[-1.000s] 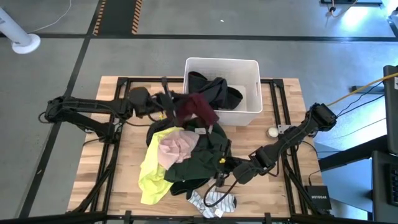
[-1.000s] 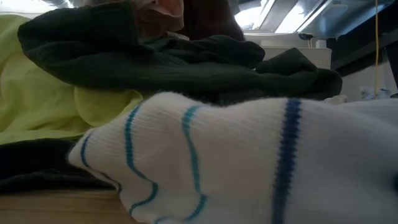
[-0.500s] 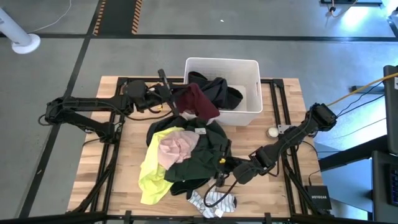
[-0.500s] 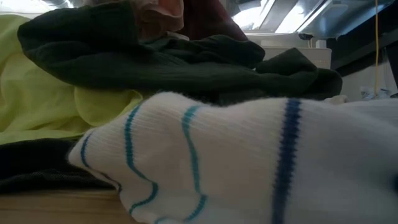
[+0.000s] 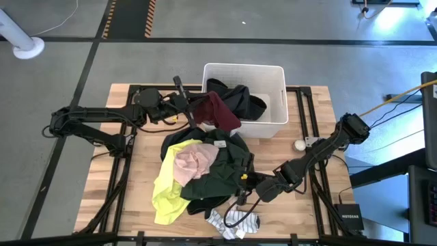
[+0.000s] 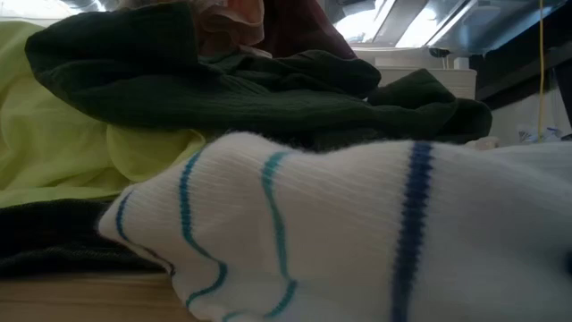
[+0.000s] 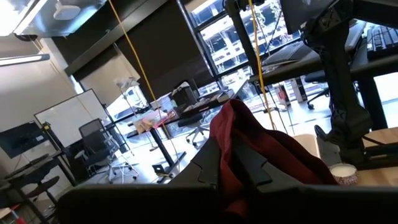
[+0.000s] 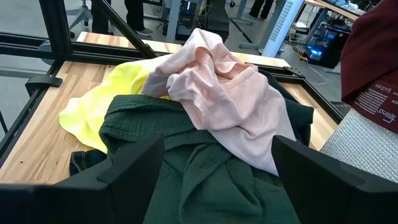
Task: Sort clothes
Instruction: Put the red underwear into the white laundry organizer, then put the pink underwear into the white laundry organizer
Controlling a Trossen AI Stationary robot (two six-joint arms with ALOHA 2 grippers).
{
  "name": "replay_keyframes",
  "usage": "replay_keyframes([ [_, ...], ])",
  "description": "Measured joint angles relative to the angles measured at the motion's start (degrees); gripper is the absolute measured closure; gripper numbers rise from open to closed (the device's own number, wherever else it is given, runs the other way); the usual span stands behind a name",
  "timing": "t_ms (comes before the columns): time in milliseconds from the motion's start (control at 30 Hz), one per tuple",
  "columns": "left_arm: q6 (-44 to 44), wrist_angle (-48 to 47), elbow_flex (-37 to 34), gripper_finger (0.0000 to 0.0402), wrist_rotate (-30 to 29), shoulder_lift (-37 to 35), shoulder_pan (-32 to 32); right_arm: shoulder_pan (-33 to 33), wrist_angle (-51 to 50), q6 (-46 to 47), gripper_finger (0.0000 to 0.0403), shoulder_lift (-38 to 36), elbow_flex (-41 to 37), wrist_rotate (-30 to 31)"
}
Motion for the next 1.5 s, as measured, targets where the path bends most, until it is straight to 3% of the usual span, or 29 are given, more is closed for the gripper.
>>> replay_keyframes([
  [300,3.0,5.5,0.0,0.0398,0.0,0.1,1.5,0.0,0.3,0.0,0.0086,0.0,0.0,0.0],
  [767,0.0,4.8,6.8,0.0391,2.6,5.1,15.7,0.0,0.2,-0.2,0.0086,0.0,0.0,0.0],
  [1167,-3.4,4.6,8.0,0.037,6.3,13.3,15.9,-0.4,-0.3,-0.2,0.0086,0.0,0.0,0.0],
  [1300,-4.2,-2.4,12.9,0.033,7.6,15.5,14.7,-1.0,-0.3,-0.2,0.0086,0.0,0.0,-0.6],
  [1500,-4.2,-27.6,24.8,0.0263,7.4,19.3,13.3,-1.6,-1.0,0.0,0.0086,0.0,0.0,-1.9],
])
